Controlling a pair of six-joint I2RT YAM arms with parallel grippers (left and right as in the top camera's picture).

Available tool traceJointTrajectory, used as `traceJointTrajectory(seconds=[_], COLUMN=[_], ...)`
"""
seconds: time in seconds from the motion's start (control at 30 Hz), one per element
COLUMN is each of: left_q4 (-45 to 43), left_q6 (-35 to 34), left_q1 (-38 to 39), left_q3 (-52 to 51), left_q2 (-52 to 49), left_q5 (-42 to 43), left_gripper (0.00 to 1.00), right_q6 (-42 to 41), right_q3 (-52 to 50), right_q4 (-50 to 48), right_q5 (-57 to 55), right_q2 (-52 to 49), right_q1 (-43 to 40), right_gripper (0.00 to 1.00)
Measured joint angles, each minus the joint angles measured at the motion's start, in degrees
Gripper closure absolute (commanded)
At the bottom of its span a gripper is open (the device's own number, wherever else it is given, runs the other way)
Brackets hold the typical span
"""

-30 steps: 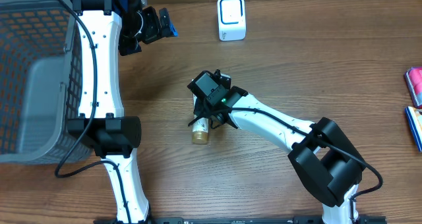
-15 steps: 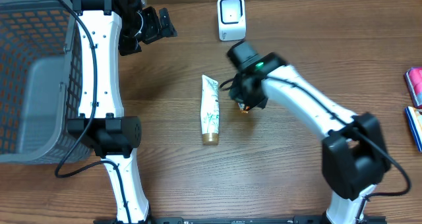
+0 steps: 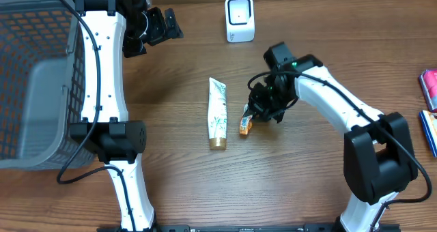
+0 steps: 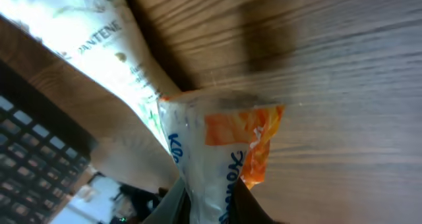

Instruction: Scan the item barcode

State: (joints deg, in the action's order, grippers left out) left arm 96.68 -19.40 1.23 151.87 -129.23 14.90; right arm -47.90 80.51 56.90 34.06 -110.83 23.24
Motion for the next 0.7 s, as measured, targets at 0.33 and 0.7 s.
traceJointTrajectory(seconds=[0.33, 0.7], left_q4=[0.02, 0.02], left_q6=[0.0, 0.0], left_q1=[0.0, 0.0], left_q3=[0.0, 0.0], left_q2=[0.0, 0.0], left_q5=[0.0, 0.0], left_gripper=[0.01, 0.0], right_q6=[-4.28, 8.5], right_q3=[-4.0, -2.01], right_q4=[-6.03, -0.5], right_q5=[-5.2, -12.74], right_q2=[-0.13, -0.04], right_q1=[-7.02, -12.22], right_gripper=[0.07, 0.0])
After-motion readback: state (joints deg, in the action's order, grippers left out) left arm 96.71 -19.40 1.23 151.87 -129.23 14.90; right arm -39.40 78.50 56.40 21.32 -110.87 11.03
